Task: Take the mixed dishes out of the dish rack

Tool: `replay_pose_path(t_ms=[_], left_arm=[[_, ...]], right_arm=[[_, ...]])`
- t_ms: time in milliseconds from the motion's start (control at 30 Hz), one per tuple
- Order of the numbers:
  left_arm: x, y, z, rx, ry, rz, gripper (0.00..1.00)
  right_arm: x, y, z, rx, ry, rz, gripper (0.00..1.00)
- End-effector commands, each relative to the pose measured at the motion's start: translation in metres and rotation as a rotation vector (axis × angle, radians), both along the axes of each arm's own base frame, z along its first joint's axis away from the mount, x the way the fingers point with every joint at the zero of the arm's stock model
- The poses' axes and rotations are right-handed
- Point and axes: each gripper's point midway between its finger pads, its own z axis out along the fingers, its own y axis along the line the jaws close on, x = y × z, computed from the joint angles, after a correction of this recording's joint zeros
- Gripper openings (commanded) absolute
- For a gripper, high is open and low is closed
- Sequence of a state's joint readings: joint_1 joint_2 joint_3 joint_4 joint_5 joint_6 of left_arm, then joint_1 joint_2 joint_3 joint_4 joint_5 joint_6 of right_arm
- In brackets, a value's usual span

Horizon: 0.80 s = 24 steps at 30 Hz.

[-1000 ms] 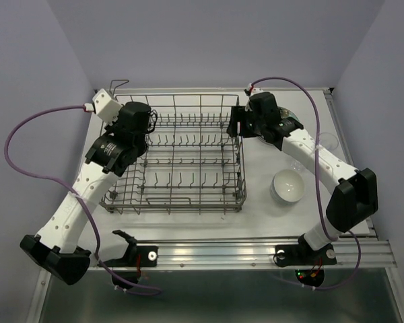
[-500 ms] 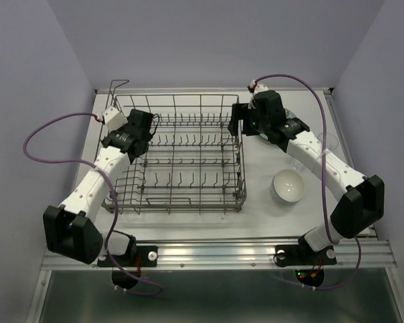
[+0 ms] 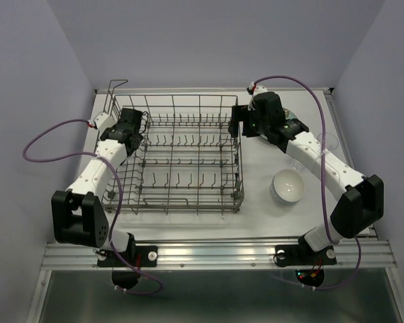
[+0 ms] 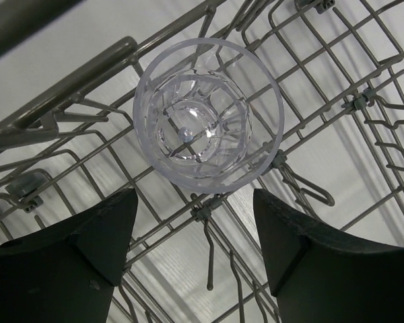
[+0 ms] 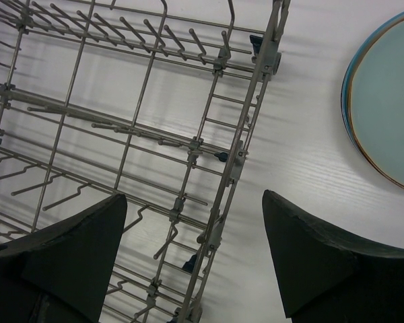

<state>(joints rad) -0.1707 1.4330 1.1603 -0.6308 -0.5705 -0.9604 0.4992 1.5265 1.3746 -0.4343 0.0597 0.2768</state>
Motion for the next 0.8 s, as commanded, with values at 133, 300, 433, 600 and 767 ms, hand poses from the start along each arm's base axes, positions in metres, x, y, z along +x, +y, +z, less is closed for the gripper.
replay_pose_path(t_ms=[133, 300, 433, 600, 767], left_arm=[[-0.012, 0.012, 0.031, -0.075, -0.167, 0.166, 0.8], [-0.015, 0.021, 0.023, -0.112, -0.221, 0.343, 0.8], [-0.007, 0.018, 0.002, -0.135, -0.185, 0.417, 0.8], [0.007, 0.012, -0.018, -0.136, -0.105, 0.434, 0.7], [-0.002, 0.013, -0.021, -0.141, -0.081, 0.494, 0.28]], right_arm=[[0.003, 0.004, 0.007, -0.007, -0.041, 0.018, 0.87], [0.003, 0.006, 0.0, -0.015, -0.025, 0.03, 0.87], [0.004, 0.004, -0.001, -0.02, -0.025, 0.024, 0.87], [0.004, 0.001, 0.001, -0.028, -0.034, 0.015, 0.87], [0.005, -0.002, 0.001, -0.037, -0.038, -0.001, 0.87]])
